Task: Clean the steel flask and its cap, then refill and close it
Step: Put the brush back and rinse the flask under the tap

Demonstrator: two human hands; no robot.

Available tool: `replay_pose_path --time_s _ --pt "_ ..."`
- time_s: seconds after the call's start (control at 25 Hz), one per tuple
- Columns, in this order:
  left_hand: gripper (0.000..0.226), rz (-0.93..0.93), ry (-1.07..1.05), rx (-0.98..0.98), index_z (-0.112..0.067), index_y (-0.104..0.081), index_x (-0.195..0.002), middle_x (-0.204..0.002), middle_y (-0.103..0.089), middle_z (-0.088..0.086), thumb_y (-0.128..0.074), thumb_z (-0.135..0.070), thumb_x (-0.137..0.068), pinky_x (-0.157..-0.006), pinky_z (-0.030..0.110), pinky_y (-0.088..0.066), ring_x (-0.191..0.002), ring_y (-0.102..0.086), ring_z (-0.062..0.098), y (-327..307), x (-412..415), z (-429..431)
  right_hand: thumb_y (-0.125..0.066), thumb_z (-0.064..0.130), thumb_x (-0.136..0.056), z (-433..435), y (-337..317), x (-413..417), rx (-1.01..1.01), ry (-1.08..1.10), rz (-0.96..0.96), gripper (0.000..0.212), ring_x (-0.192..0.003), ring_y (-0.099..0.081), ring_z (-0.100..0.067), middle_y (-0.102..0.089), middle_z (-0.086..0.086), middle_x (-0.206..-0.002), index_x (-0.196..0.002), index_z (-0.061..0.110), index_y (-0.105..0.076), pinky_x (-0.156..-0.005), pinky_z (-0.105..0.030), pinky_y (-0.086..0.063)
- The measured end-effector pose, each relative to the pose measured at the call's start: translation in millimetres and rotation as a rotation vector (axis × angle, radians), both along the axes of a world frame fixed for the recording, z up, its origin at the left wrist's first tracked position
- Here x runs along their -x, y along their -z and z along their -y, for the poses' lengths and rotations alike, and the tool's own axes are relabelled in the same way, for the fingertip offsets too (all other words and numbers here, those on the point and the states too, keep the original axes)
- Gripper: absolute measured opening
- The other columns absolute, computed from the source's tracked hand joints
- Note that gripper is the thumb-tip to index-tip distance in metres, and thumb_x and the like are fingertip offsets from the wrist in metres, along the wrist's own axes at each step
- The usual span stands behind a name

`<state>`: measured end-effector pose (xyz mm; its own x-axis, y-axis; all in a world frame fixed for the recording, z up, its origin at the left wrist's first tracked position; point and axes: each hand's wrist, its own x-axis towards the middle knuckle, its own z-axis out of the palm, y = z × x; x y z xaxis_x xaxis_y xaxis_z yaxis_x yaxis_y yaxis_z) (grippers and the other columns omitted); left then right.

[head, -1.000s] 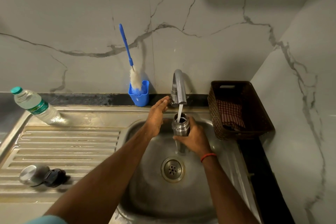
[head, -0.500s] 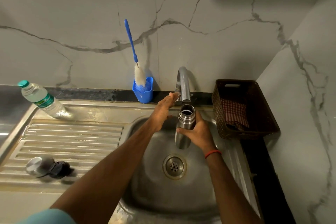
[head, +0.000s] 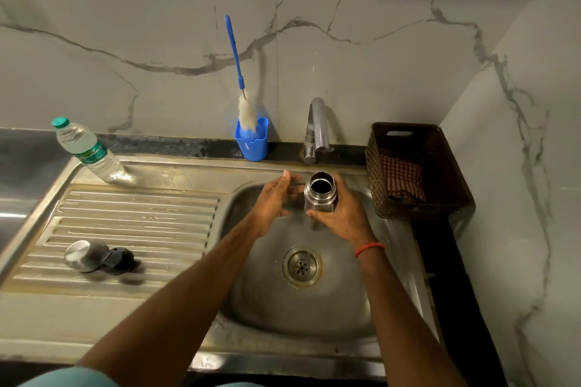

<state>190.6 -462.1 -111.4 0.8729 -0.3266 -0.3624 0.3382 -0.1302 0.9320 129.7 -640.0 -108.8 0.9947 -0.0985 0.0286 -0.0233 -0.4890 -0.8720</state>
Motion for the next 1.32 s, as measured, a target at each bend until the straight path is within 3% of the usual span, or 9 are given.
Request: replay_pose_path --time_s 0.08,0.24,0.36,0.48,0.64,0.76,0.96,1.2,1.32 --pt "0.045 0.019 0.014 -0.013 -0.032 -0.065 -0.122 -0.119 -0.071 -0.007 -0.034 -0.058 -0.104 -0.095 0.044 -0.048 -0.117 -0.063 0.015 -3 9 -5 -0.093 0.020 -0.065 -2 -6 3 -0.052 0.003 -0.022 0.081 -0.113 -0.057 -0.005 -0.058 0.015 -0.120 -0.132 0.026 -0.048 -0.098 -0.023 -0.048" --pt "0.044 0.041 0.046 -0.029 -0.031 -0.066 -0.122 -0.117 -0.072 -0.009 -0.035 -0.057 -0.104 -0.094 0.044 -0.049 -0.113 -0.064 0.008 0 27 -17 -0.091 0.022 -0.067 -5 -12 10 -0.116 0.082 -0.018 0.074 -0.103 -0.058 0.007 -0.060 0.020 -0.114 -0.128 0.028 -0.050 -0.091 -0.012 -0.047" --pt "0.042 0.066 0.159 -0.056 -0.030 -0.063 -0.126 -0.121 -0.069 -0.005 -0.037 -0.055 -0.104 -0.086 0.033 -0.051 -0.110 -0.065 0.008 6 42 -26 -0.090 0.025 -0.069 -4 -8 16 -0.374 0.233 -0.045 0.063 -0.104 -0.069 -0.011 -0.071 0.004 -0.114 -0.124 0.023 -0.059 -0.092 -0.038 -0.058" --pt "0.040 0.044 0.231 -0.093 -0.027 -0.059 -0.131 -0.118 -0.068 0.002 -0.057 -0.048 -0.098 -0.072 0.021 -0.058 -0.094 -0.071 0.004 13 53 -29 -0.089 0.030 -0.070 -8 0 17 -0.466 0.331 -0.064 0.057 -0.099 -0.072 -0.014 -0.073 0.002 -0.110 -0.120 0.022 -0.063 -0.089 -0.042 -0.059" --pt "0.061 0.004 0.330 -0.203 -0.037 -0.049 -0.133 -0.117 -0.069 0.002 -0.079 -0.047 -0.081 -0.082 0.037 -0.062 -0.098 -0.073 0.017 29 56 -27 -0.085 0.038 -0.075 -18 14 22 -0.616 0.436 -0.234 0.050 -0.097 -0.071 -0.021 -0.071 -0.004 -0.116 -0.117 0.028 -0.059 -0.079 -0.047 -0.062" --pt "0.062 -0.039 0.335 -0.228 -0.039 -0.045 -0.136 -0.118 -0.066 0.001 -0.077 -0.045 -0.084 -0.079 0.033 -0.059 -0.101 -0.069 0.015 29 61 -24 -0.077 0.043 -0.083 -28 20 28 -0.656 0.452 -0.363 0.056 -0.094 -0.069 -0.022 -0.067 -0.006 -0.116 -0.128 0.025 -0.049 -0.064 -0.040 -0.059" --pt "0.061 -0.130 0.327 -0.237 -0.038 -0.040 -0.143 -0.120 -0.063 0.001 -0.067 -0.054 -0.090 -0.078 0.034 -0.058 -0.104 -0.067 0.019 33 64 -21 -0.067 0.053 -0.089 -35 29 30 -0.631 0.375 -0.543 0.051 -0.089 -0.067 -0.024 -0.064 -0.005 -0.107 -0.127 0.025 -0.046 -0.063 -0.036 -0.054" --pt "0.084 -0.224 0.220 -0.081 -0.028 -0.053 -0.138 -0.123 -0.068 0.011 -0.074 -0.074 -0.072 -0.095 0.051 -0.057 -0.109 -0.070 0.029 27 56 -16 -0.066 0.048 -0.092 -33 31 23 -0.625 0.312 -0.503 0.042 -0.094 -0.069 -0.025 -0.069 -0.009 -0.113 -0.124 0.022 -0.060 -0.067 -0.035 -0.056" --pt "0.091 -0.287 0.155 0.000 -0.035 -0.040 -0.147 -0.128 -0.060 0.015 -0.075 -0.073 -0.073 -0.094 0.058 -0.056 -0.112 -0.068 0.037 26 48 -14 -0.066 0.043 -0.093 -31 30 17 -0.599 0.282 -0.417 0.047 -0.105 -0.067 -0.022 -0.066 -0.004 -0.125 -0.135 0.024 -0.058 -0.075 -0.035 -0.057"
